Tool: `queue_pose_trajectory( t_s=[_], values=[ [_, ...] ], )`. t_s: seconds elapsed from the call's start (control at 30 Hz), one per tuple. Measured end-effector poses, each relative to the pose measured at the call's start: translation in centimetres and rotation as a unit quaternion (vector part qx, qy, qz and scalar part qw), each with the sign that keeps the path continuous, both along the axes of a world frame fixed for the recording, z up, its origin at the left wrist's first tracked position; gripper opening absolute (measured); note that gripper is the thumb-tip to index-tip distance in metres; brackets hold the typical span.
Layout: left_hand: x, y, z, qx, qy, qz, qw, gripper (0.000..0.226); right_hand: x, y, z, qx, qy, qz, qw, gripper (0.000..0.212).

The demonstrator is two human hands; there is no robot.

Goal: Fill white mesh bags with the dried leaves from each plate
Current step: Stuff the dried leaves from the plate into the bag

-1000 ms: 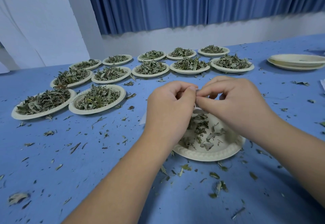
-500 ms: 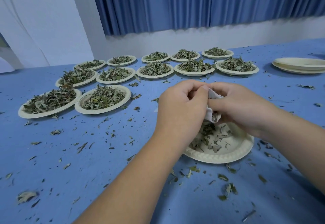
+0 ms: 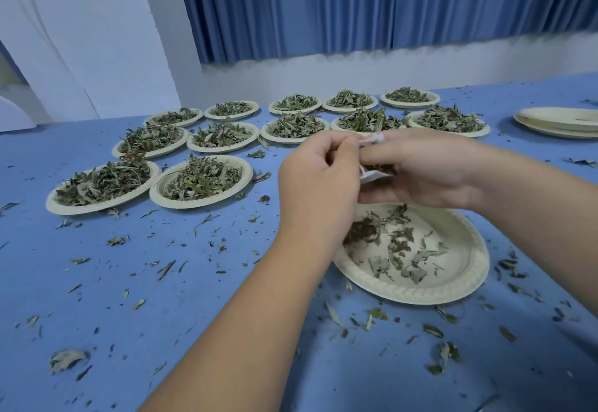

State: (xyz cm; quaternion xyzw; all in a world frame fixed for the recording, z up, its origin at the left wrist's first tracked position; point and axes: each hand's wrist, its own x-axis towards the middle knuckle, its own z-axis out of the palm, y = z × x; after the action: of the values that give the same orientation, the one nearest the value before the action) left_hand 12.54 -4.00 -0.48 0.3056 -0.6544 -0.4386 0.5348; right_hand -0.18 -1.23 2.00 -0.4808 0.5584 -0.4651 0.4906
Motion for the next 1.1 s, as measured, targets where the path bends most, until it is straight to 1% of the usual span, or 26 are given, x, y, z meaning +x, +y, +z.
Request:
queue_pose_trajectory(
  t_s=[0.07,0.17,0.2,0.27,0.33,0.4,0.43,0.5,0.6,0.7,0.77,0.83,0.93,1.0,1.03,1.1],
  values=[
    [0.1,-0.4,0.0,0.002,0.001,0.011,1.000,0.020,-0.6,0.1,0.3,0.020,-0.070,0.007,0.997,0.029],
    [0.1,-0.7,-0.1,0.004,-0.004,0.018,1.000,0.020,-1.1,0.3,0.4,0.031,-0.095,0.005,0.995,0.047],
    [0.1,-0.7,-0.1,0.005,-0.004,0.018,1.000,0.020,-1.1,0.3,0.5,0.032,-0.096,0.006,0.995,0.048],
    [0.1,-0.8,-0.1,0.006,-0.005,0.018,1.000,0.021,-1.0,0.3,0.5,0.034,-0.093,0.001,0.995,0.040],
    [0.1,-0.8,-0.1,0.002,-0.008,0.018,1.000,0.022,-0.6,0.1,0.3,0.026,-0.072,-0.019,0.997,0.028],
    [-0.1,-0.7,-0.2,-0.001,-0.017,0.019,1.000,0.022,-0.1,-0.2,0.0,0.022,-0.029,-0.037,0.999,0.015],
    [-0.1,-0.7,-0.2,-0.001,-0.022,0.018,1.000,0.022,0.2,-0.4,-0.1,0.024,-0.013,-0.044,0.999,0.012],
    [-0.3,-0.6,-0.3,0.002,-0.028,0.012,1.000,0.020,0.6,-0.8,-0.3,0.026,0.015,-0.062,0.998,0.018],
    [-0.3,-0.4,-0.3,0.001,-0.027,0.003,1.000,0.018,1.0,-1.5,-0.5,0.027,0.065,-0.097,0.993,0.018],
    [-0.3,-0.2,-0.2,-0.001,-0.021,-0.011,1.000,0.019,1.2,-2.1,-0.7,0.011,0.082,-0.126,0.989,0.022],
    [-0.2,0.0,-0.2,-0.009,-0.024,-0.015,1.000,0.019,1.2,-2.1,-0.8,0.003,0.068,-0.130,0.989,0.022],
    [-0.1,-0.1,-0.1,-0.020,-0.026,-0.009,0.999,0.020,0.9,-1.9,-0.9,-0.009,0.037,-0.108,0.993,0.020],
    [0.0,-0.6,0.0,-0.020,-0.022,0.008,1.000,0.018,-0.1,-1.1,-0.6,-0.019,-0.055,-0.047,0.997,0.019],
    [0.1,-0.9,0.0,-0.001,-0.008,0.003,1.000,0.018,-0.9,-0.5,-0.1,-0.003,-0.116,-0.017,0.993,0.034],
    [0.1,-0.9,-0.1,0.003,-0.009,0.005,1.000,0.018,-1.3,-0.3,0.0,0.005,-0.122,-0.007,0.993,0.042],
    [0.1,-1.0,-0.1,0.001,-0.016,0.012,1.000,0.019,-1.6,0.0,0.2,0.011,-0.086,0.006,0.996,0.047]
  ],
)
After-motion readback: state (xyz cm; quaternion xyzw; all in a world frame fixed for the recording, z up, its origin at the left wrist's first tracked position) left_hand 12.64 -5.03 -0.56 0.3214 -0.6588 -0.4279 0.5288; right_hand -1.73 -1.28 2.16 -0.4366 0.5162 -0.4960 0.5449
